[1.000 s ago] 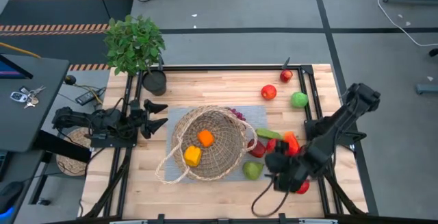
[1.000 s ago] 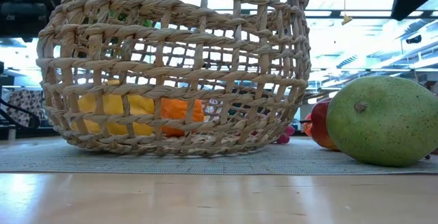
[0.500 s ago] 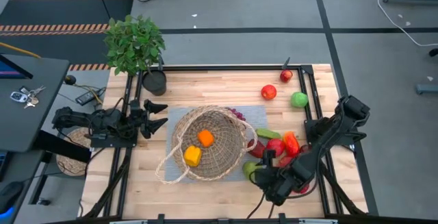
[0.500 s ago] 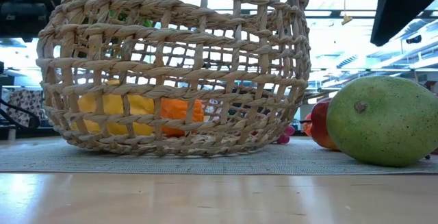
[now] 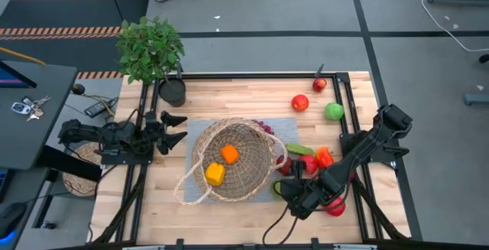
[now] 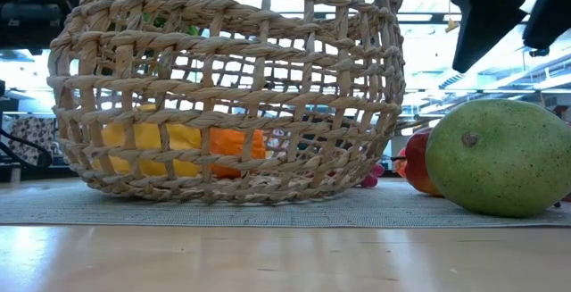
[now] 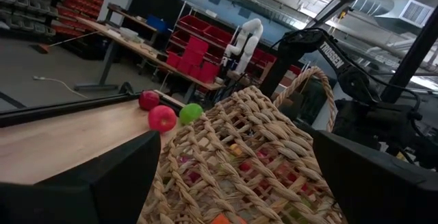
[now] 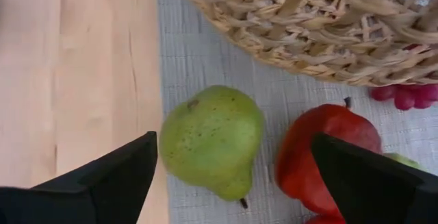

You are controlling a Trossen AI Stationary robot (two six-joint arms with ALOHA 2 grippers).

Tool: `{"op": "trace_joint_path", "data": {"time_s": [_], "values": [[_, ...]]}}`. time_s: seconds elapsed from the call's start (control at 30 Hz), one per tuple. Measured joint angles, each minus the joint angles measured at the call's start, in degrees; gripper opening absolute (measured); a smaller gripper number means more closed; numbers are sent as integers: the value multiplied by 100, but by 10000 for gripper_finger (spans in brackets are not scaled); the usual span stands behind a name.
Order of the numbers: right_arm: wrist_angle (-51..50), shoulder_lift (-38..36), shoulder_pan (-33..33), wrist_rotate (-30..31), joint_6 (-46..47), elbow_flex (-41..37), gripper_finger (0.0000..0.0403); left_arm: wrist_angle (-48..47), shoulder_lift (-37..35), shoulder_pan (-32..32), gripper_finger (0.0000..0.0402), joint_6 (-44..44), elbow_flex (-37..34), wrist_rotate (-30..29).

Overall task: Build produce basket
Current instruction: Put the green pear into the brown basket

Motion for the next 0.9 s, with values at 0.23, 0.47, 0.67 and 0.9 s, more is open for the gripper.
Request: {"op": "trace_joint_path", "data": {"time_s": [0.23,0.47,0.67,0.9], "values": [[-260,-35,690,1179,369,-205,373,0,0,0,389,0,0,2],[381,-265,1172,1758,1245,-732,347,0,0,0,389,-4,2,0],[1573,-281,998,1389,655,-1174,351,-1,0,1,389,-9,2,1],[2425,-280,470,734,-684,-1226,393,-2,0,0,389,-8,2,0]]}}
